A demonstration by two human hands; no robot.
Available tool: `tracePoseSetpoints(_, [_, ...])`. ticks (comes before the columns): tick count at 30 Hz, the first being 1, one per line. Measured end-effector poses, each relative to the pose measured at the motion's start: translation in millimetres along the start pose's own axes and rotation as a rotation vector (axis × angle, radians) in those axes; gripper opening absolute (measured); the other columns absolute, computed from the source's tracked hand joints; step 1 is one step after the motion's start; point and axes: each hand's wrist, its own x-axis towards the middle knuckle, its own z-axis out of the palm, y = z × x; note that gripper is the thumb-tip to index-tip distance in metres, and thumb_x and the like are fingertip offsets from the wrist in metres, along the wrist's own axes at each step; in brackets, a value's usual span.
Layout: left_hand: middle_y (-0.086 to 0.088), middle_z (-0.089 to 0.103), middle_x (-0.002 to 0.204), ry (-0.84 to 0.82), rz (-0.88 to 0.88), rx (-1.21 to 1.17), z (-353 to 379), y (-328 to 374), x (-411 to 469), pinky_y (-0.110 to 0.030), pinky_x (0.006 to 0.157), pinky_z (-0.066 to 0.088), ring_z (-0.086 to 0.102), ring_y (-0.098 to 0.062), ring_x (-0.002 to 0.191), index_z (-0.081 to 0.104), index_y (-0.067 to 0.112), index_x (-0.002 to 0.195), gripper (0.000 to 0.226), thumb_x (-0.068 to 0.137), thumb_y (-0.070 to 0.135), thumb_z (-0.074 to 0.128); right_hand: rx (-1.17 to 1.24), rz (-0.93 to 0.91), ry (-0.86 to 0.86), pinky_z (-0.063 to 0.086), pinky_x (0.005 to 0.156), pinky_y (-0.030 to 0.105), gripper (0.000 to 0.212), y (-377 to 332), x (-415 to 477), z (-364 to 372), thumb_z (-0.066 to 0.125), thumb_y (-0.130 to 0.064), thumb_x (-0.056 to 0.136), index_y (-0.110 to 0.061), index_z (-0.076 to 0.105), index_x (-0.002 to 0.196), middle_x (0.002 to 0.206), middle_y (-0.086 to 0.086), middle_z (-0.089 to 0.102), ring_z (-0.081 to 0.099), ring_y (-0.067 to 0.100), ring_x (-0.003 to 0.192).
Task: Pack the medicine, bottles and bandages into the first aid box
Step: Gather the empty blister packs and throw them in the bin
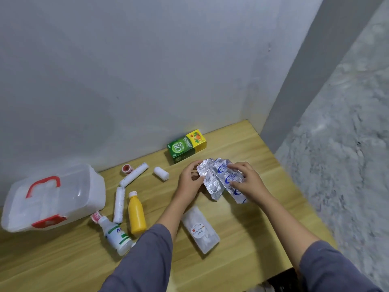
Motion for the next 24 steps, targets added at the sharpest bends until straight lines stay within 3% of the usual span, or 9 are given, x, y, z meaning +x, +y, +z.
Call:
tracePoseSetpoints(2, [-0.005,0.062,0.116,0.027,-0.032,-0.014,-0.2,-1.0,1.9,-0.010,0.074,0.051,0.058,-0.007,0.081,0.061,0.011,0.133,0.054,0.087,-0.017,0.058,0.018,0.013,0.022,0.030,0.075,-0.008,0.052,3.4,-0.2,-0.5,0.066,0.007,0.072,-0.011,0.059,0.121,0.112,0.001,0.046,0.049,0.015,0.106])
tracePoseSetpoints(4, [-0.004,0.059,0.115,0.047,-0.069,-0.025,1.1,-1.7,2.0,-0.008,0.070,0.051,0.055,-0.005,0.080,0.060,0.008,0.136,0.055,0.087,-0.018,0.057,0.010,0.022,0.045,0.032,0.078,-0.003,0.055,9.3,-1.4,-1.9,0.068,0.005,0.072,-0.011,0.058,0.123,0.112,0.000,0.045,0.049,0.016,0.108])
tracePoseSetpoints(8, [-0.008,0.062,0.115,0.032,-0.089,-0.057,4.8,-3.4,0.1,-0.035,0.086,0.057,0.058,-0.013,0.084,0.057,0.005,0.139,0.058,0.086,-0.018,0.057,0.029,0.062,0.061,0.032,0.084,0.010,0.058,18.8,-8.6,-5.3,0.068,0.003,0.074,-0.009,0.053,0.128,0.117,-0.001,0.042,0.048,0.014,0.108])
tracePoseSetpoints(12, [-0.018,0.062,0.110,-0.004,-0.107,-0.082,12.8,-2.3,-3.5,-0.017,0.072,0.053,0.056,-0.018,0.085,0.055,0.006,0.141,0.060,0.083,-0.007,0.064,0.065,0.084,0.091,0.033,0.093,0.020,0.057,27.2,-19.1,-5.1,0.068,0.007,0.073,-0.004,0.053,0.127,0.116,0.001,0.042,0.049,0.017,0.112])
tracePoseSetpoints(15, [-0.015,0.058,0.098,-0.042,-0.131,-0.066,24.8,2.5,-11.7,-0.035,0.080,0.051,0.053,-0.015,0.078,0.056,0.003,0.139,0.063,0.077,0.000,0.064,0.059,0.113,0.129,0.035,0.090,0.014,0.055,35.7,-32.0,-4.7,0.067,0.009,0.072,-0.003,0.055,0.124,0.117,0.005,0.045,0.050,0.019,0.112])
tracePoseSetpoints(18, [-0.012,0.059,0.104,-0.091,-0.137,-0.061,40.3,12.3,-21.3,-0.037,0.082,0.051,0.055,-0.012,0.079,0.054,0.002,0.142,0.063,0.080,-0.004,0.064,0.067,0.147,0.181,0.033,0.089,0.015,0.055,42.9,-47.0,-9.6,0.067,0.009,0.072,-0.004,0.055,0.124,0.117,0.006,0.045,0.050,0.020,0.111])
tracePoseSetpoints(19, [-0.011,0.058,0.106,-0.110,-0.127,-0.043,47.2,14.6,-23.8,-0.035,0.081,0.052,0.056,-0.011,0.079,0.053,0.003,0.142,0.062,0.081,-0.004,0.064,0.068,0.164,0.195,0.032,0.087,0.013,0.055,44.7,-52.4,-13.0,0.066,0.009,0.072,-0.005,0.055,0.124,0.115,0.003,0.043,0.050,0.019,0.110])
tracePoseSetpoints(22, [-0.003,0.056,0.109,-0.172,-0.062,0.062,68.5,20.9,-35.6,-0.011,0.074,0.049,0.056,-0.001,0.080,0.053,0.003,0.141,0.055,0.089,-0.016,0.058,0.088,0.211,0.238,0.031,0.080,0.003,0.055,53.1,-73.5,-24.2,0.063,0.013,0.072,-0.002,0.054,0.124,0.114,0.001,0.042,0.049,0.019,0.112])
tracePoseSetpoints(24, [0.003,0.057,0.107,-0.223,-0.016,0.128,84.4,27.1,-45.8,-0.005,0.073,0.047,0.057,-0.001,0.085,0.055,0.005,0.138,0.053,0.089,-0.017,0.057,0.101,0.252,0.259,0.030,0.078,-0.001,0.056,60.7,-92.8,-33.0,0.061,0.013,0.073,-0.002,0.052,0.126,0.115,0.001,0.040,0.048,0.020,0.115])
